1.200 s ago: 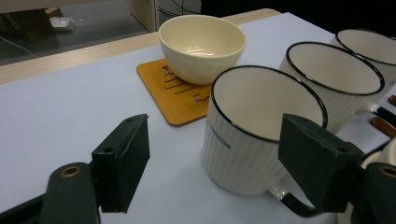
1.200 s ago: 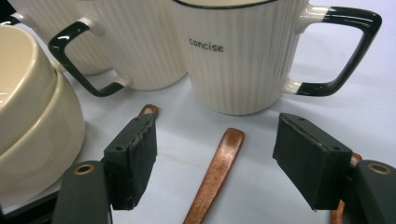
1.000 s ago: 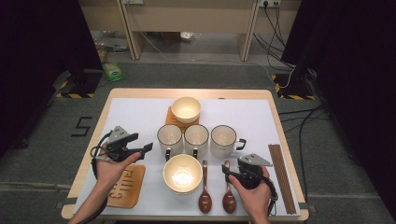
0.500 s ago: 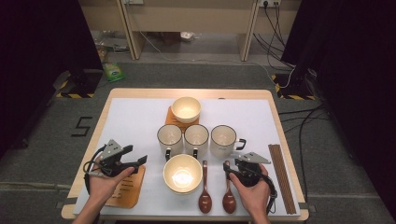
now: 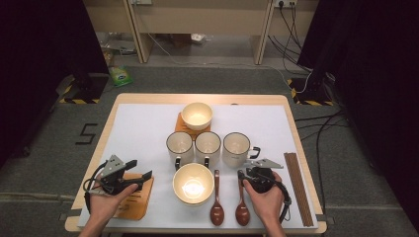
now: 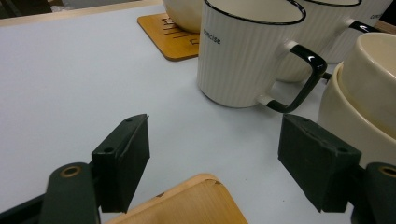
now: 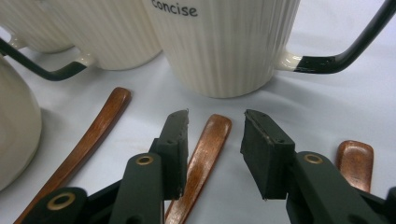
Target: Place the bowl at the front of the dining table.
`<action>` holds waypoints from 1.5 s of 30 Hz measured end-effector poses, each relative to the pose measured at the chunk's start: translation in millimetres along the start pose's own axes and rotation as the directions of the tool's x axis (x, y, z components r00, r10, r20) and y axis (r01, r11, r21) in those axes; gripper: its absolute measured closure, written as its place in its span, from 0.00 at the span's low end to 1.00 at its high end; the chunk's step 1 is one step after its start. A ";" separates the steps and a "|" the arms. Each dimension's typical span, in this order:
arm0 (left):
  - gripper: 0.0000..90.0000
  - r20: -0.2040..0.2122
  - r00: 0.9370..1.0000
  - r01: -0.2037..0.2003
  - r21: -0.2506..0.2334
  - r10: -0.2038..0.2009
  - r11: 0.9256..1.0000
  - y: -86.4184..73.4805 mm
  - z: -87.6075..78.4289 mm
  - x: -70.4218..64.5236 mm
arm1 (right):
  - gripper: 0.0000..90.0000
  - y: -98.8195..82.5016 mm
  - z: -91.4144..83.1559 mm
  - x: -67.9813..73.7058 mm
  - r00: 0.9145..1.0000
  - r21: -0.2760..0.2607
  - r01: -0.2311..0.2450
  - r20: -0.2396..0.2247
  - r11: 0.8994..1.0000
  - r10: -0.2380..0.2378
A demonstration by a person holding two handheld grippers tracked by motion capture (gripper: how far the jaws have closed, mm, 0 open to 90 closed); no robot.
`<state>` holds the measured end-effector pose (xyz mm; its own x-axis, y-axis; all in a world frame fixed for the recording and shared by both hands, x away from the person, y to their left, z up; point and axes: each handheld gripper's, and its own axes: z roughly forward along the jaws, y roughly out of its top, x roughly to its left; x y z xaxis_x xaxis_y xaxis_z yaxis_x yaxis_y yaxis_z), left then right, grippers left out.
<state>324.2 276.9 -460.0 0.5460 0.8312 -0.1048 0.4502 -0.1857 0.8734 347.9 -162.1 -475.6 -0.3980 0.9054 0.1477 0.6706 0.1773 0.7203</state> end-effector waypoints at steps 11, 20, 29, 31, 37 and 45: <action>0.27 -0.003 1.000 0.002 -0.007 -0.002 1.000 0.1 -2.6 0.3 | 0.71 3.9 9.4 -4.9 0.999 0.030 -0.041 0.013 0.999 0.041; 0.27 -0.005 1.000 -0.001 -0.005 0.001 1.000 -0.3 -2.0 -0.2 | 0.72 3.0 11.3 -10.9 0.998 0.043 -0.066 0.010 0.997 0.066; 0.27 -0.002 1.000 0.000 -0.006 0.000 1.000 0.1 -2.3 -0.3 | 0.72 3.5 13.3 -12.3 0.997 0.048 -0.082 0.000 0.995 0.082; 0.27 -0.003 1.000 -0.001 -0.005 0.001 1.000 0.0 -2.3 -0.3 | 0.73 3.9 13.4 -12.3 0.996 0.053 -0.087 -0.003 0.995 0.087; 0.27 -0.002 1.000 -0.005 -0.006 0.005 1.000 0.0 -1.9 -1.0 | 0.74 4.0 14.3 -12.2 0.995 0.056 -0.098 -0.012 0.994 0.099; 0.27 0.001 1.000 -0.003 -0.003 0.003 1.000 -0.7 -0.4 -1.2 | 0.77 3.4 14.3 -12.0 0.993 0.054 -0.117 -0.019 0.992 0.118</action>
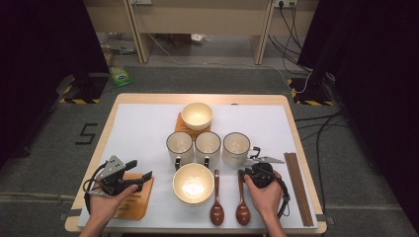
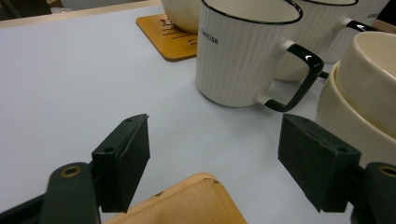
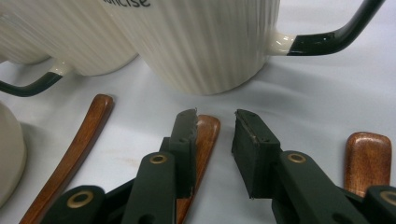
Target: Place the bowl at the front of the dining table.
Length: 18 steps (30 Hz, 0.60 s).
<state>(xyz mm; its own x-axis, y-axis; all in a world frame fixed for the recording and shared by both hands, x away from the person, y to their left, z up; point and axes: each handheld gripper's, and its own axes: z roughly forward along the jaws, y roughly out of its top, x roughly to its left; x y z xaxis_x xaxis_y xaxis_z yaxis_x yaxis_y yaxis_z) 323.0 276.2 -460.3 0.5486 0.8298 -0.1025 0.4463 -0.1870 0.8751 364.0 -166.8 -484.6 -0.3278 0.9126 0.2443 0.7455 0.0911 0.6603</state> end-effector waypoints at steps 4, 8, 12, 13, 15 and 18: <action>0.27 0.003 1.000 -0.003 0.000 0.003 1.000 -0.1 0.4 0.0 | 0.78 -0.3 0.0 -0.4 1.000 0.002 -0.012 -0.009 1.000 0.012; 0.28 0.007 1.000 -0.005 -0.002 0.005 1.000 0.2 0.2 -0.3 | 0.78 -0.2 0.2 -1.1 1.000 0.003 -0.018 -0.012 1.000 0.018; 0.28 0.009 1.000 -0.006 -0.003 0.007 1.000 0.3 0.3 -0.6 | 0.79 0.0 0.2 -1.1 0.999 0.009 -0.027 -0.019 1.000 0.028; 0.28 0.009 1.000 -0.007 -0.002 0.007 1.000 0.3 0.3 -0.7 | 0.79 -0.1 0.6 -0.8 0.999 0.011 -0.029 -0.025 1.000 0.029; 0.28 0.009 1.000 -0.008 -0.001 0.008 1.000 0.4 0.1 -0.9 | 0.79 0.1 0.6 -0.2 0.999 0.013 -0.032 -0.026 0.999 0.032; 0.28 0.010 1.000 -0.009 -0.001 0.009 1.000 0.4 0.0 -1.0 | 0.81 0.7 1.2 -0.6 0.999 0.016 -0.031 -0.033 0.999 0.031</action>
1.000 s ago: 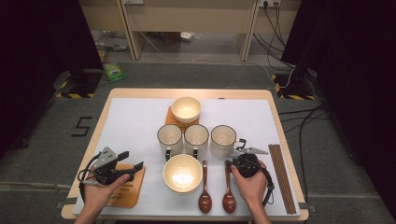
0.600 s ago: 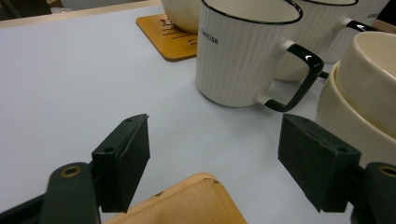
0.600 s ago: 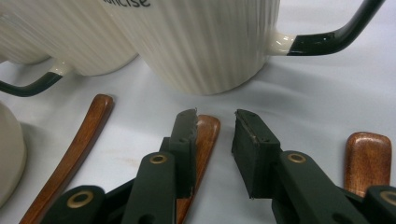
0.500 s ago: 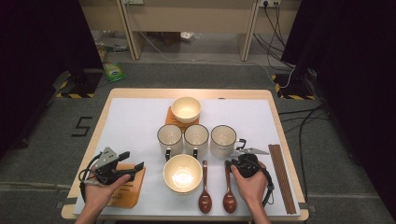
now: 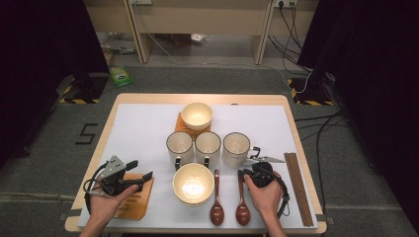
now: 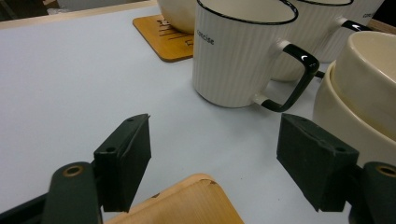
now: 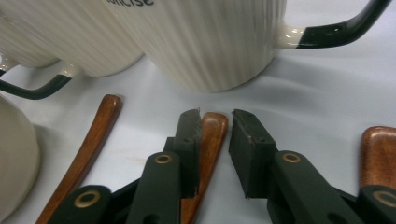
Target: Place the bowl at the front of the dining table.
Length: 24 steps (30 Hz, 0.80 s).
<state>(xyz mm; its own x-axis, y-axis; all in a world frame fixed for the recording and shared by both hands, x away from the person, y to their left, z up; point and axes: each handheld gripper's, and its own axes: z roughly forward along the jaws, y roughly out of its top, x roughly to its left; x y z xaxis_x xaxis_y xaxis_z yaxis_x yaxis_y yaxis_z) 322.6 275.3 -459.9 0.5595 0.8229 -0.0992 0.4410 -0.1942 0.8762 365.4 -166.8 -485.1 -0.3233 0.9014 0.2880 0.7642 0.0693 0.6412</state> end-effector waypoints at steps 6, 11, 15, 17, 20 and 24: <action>0.28 0.000 1.000 -0.001 -0.003 0.001 1.000 0.4 -0.4 0.1 | 0.81 0.7 1.7 3.4 1.000 0.013 -0.007 -0.001 1.000 0.007; 0.28 0.002 1.000 -0.003 -0.006 0.003 1.000 0.9 -0.5 0.3 | 0.83 1.1 2.5 4.3 1.000 0.016 -0.021 0.001 1.000 0.021; 0.28 0.004 1.000 -0.005 -0.008 0.006 1.000 1.4 -0.6 0.0 | 0.88 0.7 3.1 7.0 0.999 0.016 -0.006 0.034 1.000 0.005; 0.28 0.006 1.000 -0.006 -0.011 0.006 1.000 1.6 -0.6 -0.1 | 0.88 0.9 3.1 7.1 0.999 0.018 -0.007 0.035 1.000 0.007; 0.29 0.006 1.000 -0.006 -0.011 0.006 1.000 1.6 -0.8 0.0 | 0.89 1.7 3.3 8.8 0.999 0.027 0.010 0.048 1.000 -0.011; 0.29 0.004 1.000 -0.006 -0.012 0.006 1.000 1.8 -1.9 0.4 | 0.91 4.3 3.8 14.3 0.996 0.050 0.031 0.080 0.998 -0.035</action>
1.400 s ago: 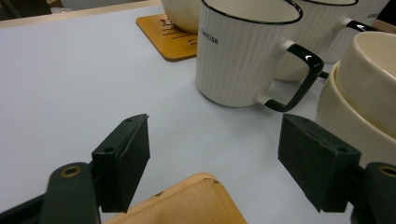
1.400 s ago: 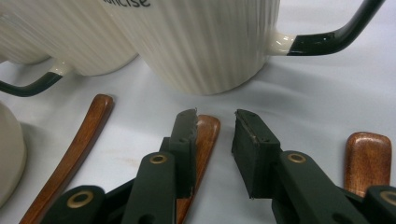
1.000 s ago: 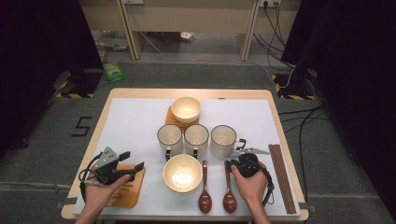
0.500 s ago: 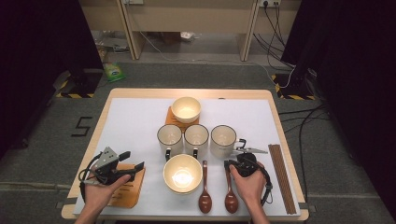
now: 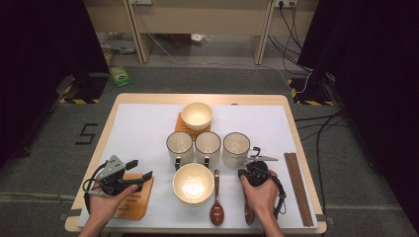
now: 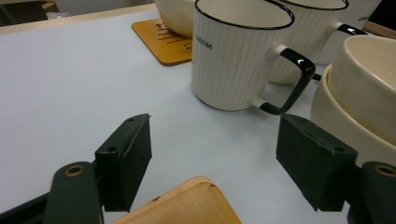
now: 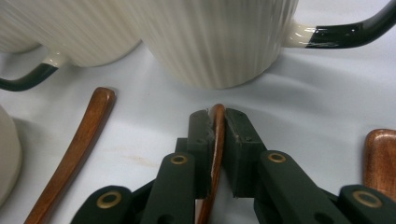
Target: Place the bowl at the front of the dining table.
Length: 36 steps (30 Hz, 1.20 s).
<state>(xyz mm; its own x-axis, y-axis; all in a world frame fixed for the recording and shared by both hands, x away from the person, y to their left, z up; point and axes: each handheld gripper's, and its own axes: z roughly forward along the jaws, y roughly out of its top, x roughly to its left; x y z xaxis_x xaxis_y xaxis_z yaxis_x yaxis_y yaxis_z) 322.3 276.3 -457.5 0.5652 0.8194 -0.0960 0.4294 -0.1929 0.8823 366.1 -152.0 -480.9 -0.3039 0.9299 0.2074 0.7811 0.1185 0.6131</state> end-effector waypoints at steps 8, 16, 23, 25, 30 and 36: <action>0.29 -0.004 1.000 0.005 -0.003 -0.005 1.000 -0.7 -3.6 2.2 | 0.93 4.5 -0.3 1.3 1.000 0.036 0.005 0.002 0.999 -0.005; 0.29 -0.003 1.000 0.012 -0.003 -0.012 1.000 -2.5 -3.9 3.0 | 0.94 6.5 -1.2 -1.1 0.999 0.061 0.021 -0.029 0.998 -0.019; 0.29 -0.005 1.000 0.020 -0.002 -0.020 1.000 -4.8 -4.9 4.3 | 0.94 8.5 -2.5 -0.8 0.998 0.079 0.045 -0.049 0.996 -0.041; 0.29 -0.006 1.000 0.021 -0.002 -0.021 1.000 -5.6 -5.6 5.1 | 0.94 9.3 -3.4 -0.1 0.997 0.085 0.051 -0.056 0.995 -0.047; 0.29 -0.016 0.999 0.036 -0.006 -0.036 0.999 -8.0 -8.3 8.0 | 0.94 11.9 -6.3 1.8 0.995 0.085 0.082 -0.072 0.993 -0.076; 0.29 -0.028 0.998 0.054 -0.013 -0.055 0.998 -11.1 -11.7 12.0 | 0.94 14.7 -10.6 3.7 0.991 0.108 0.109 -0.086 0.988 -0.100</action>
<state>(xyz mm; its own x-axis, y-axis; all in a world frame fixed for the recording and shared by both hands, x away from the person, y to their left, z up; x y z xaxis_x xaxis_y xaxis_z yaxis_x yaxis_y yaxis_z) 316.1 294.5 -463.1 0.5208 0.8436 -0.1309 0.4504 -0.1413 0.8815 370.7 -150.6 -463.1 -0.4266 0.8799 0.2095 0.7974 0.2565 0.5463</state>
